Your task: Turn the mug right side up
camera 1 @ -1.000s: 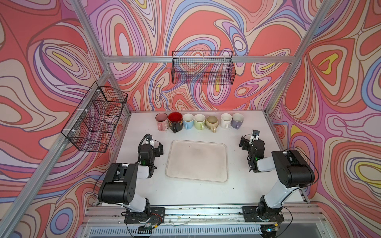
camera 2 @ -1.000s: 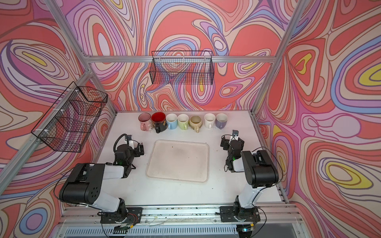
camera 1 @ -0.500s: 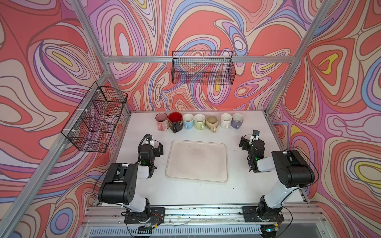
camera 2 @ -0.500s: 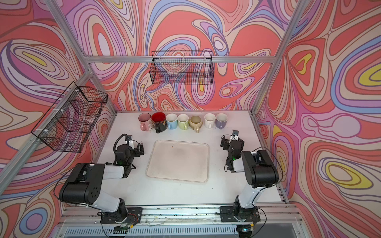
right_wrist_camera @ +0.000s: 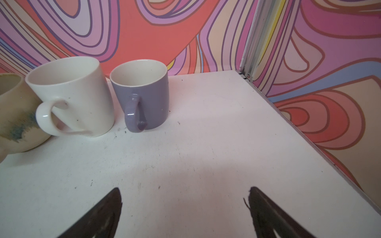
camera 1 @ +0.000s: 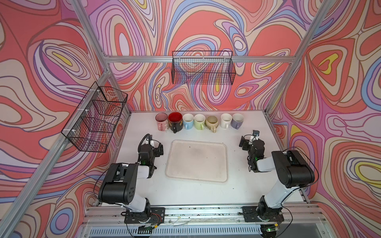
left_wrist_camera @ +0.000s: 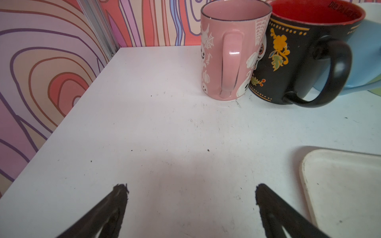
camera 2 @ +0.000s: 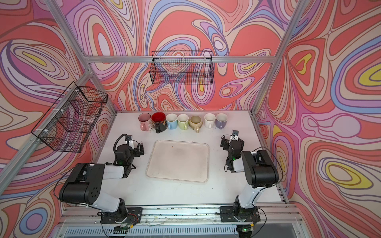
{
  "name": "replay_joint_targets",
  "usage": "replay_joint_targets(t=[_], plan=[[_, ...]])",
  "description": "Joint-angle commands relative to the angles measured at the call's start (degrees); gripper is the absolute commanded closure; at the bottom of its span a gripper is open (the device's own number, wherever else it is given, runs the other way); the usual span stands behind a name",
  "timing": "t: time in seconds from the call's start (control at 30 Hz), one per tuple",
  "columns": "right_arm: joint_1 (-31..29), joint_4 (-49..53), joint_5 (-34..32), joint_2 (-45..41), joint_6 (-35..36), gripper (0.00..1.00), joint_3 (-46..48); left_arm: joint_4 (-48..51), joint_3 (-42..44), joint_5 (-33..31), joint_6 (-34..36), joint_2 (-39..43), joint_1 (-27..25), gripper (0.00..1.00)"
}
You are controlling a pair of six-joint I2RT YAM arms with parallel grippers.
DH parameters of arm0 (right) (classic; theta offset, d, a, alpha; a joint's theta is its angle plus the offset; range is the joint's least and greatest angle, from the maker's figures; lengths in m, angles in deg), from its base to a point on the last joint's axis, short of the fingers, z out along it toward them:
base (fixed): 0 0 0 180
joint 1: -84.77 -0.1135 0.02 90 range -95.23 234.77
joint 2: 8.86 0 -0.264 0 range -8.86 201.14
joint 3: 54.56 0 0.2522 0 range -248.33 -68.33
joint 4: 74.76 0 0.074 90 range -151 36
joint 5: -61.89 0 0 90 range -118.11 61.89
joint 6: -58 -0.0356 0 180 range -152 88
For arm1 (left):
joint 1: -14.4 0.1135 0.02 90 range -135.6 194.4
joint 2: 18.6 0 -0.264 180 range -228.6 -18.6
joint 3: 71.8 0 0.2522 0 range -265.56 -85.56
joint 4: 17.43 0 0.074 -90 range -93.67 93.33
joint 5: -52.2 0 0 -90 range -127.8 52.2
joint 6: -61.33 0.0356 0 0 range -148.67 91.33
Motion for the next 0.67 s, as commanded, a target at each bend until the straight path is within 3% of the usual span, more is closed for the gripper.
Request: replay_joint_targets(t=[0.0,0.63], plan=[[-0.1,0.2,0.4,-0.8,-0.5,0.02,0.4,-1.3,-0.3,0.3,-0.2,-0.1,0.2,0.00],[-0.1,0.2,0.4,-0.8,-0.5,0.02,0.4,-1.5,-0.1,1.9,0.3,-0.1,0.2,0.00]])
